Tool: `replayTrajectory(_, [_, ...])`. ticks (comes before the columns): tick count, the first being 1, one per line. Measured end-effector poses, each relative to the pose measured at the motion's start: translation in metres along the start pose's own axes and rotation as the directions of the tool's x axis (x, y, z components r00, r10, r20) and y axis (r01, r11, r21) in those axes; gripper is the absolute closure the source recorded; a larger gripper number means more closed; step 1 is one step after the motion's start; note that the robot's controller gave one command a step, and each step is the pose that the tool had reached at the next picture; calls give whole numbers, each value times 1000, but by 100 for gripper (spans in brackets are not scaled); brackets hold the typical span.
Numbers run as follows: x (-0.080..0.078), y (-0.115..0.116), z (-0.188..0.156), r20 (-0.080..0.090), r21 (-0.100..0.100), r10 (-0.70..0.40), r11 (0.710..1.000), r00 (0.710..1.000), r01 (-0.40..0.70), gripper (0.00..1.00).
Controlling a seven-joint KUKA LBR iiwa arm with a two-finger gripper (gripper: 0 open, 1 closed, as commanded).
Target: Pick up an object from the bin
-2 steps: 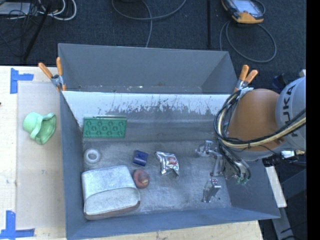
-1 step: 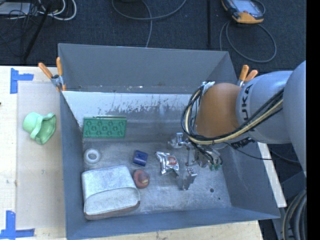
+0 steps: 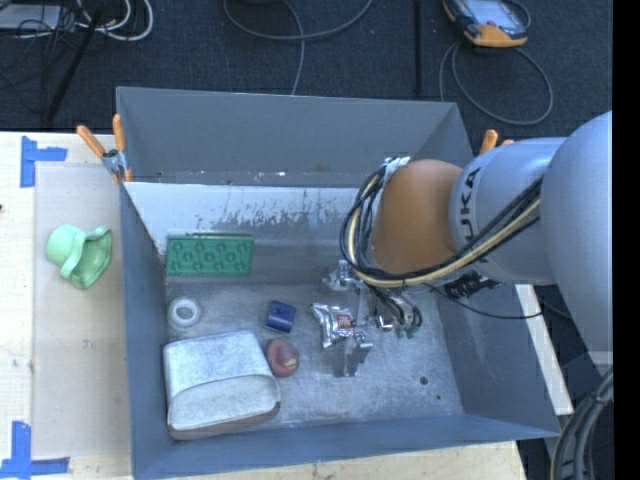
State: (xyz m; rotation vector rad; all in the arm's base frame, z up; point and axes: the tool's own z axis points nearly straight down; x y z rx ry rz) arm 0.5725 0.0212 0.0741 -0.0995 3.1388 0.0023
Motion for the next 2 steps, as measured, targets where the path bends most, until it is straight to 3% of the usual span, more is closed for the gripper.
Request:
replayTrajectory(1, [-3,0,-4,8,2,-4,1000,1000,4,100])
replayTrajectory(2, [-8,-3,-144,8,2,-20,1000,1000,20,100])
